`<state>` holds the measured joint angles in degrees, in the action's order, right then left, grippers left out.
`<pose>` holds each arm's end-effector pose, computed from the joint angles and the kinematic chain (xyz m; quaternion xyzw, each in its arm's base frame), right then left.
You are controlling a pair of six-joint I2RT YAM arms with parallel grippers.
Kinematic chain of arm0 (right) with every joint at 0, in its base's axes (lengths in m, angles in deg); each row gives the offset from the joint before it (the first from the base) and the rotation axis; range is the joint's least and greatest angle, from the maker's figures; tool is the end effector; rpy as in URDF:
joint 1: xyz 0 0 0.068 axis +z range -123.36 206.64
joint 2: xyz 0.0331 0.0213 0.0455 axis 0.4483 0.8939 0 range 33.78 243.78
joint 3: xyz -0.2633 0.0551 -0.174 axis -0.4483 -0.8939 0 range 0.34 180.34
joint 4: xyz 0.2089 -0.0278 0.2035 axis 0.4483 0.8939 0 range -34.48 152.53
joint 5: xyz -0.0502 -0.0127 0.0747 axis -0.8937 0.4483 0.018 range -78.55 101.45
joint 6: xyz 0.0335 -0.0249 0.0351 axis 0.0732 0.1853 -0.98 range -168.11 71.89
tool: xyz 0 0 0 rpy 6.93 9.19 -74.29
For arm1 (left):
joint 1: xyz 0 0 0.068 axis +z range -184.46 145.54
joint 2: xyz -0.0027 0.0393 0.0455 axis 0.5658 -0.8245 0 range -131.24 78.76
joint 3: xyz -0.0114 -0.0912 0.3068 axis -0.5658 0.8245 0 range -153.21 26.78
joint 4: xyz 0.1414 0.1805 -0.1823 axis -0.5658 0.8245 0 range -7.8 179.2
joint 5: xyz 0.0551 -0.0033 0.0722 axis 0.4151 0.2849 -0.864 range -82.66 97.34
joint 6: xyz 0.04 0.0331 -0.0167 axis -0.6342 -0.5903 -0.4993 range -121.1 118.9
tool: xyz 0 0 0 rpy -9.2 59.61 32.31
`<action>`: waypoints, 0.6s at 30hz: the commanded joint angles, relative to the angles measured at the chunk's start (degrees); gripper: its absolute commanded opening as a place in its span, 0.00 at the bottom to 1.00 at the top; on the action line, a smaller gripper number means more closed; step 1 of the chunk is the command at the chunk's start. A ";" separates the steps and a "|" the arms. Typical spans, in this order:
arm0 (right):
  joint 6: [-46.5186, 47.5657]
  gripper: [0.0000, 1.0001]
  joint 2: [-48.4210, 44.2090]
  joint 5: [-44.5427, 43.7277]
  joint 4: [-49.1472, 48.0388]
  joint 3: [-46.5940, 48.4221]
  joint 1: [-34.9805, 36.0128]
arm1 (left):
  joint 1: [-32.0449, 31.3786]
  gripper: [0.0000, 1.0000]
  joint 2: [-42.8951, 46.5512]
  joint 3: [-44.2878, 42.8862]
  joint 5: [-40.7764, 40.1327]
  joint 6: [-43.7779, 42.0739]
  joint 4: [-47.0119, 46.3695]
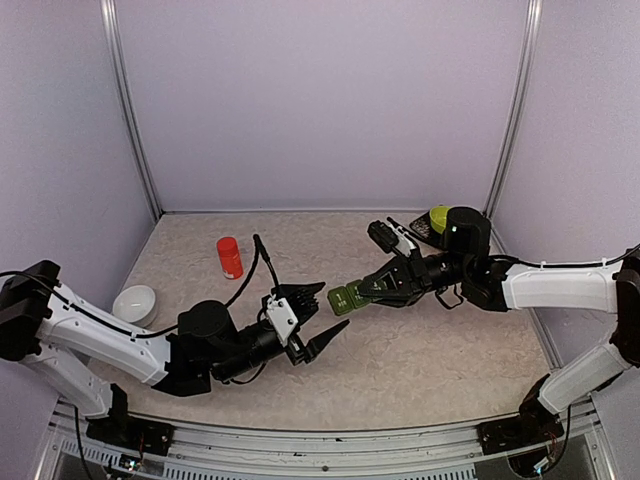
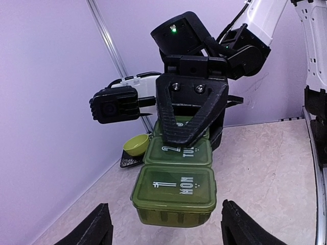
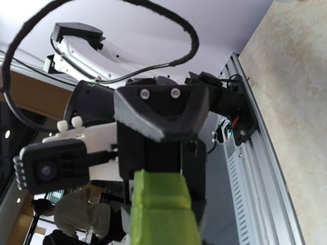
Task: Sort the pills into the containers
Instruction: Open the lid of the pill container.
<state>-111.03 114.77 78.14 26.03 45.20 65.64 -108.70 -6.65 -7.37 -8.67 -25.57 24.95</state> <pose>0.2268 0.2270 0.2967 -0.2284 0.6861 0.6900 0.0310 0.0979 -0.3095 0.2572 0.4354 0.5101 -0.2251 0.7068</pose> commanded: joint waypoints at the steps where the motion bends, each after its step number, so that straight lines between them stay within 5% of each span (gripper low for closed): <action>1: -0.70 0.23 -1.27 0.91 -2.84 -0.56 0.81 | -0.34 0.69 -0.33 -1.62 1.98 -1.03 -2.14; 18: -0.06 0.22 -1.45 0.89 -2.42 -0.66 1.16 | -0.34 0.52 -1.78 -2.79 3.16 -1.62 -2.39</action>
<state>-111.24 114.77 78.30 25.15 44.74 65.92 -108.81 -7.81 -9.05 -6.42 -26.97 24.14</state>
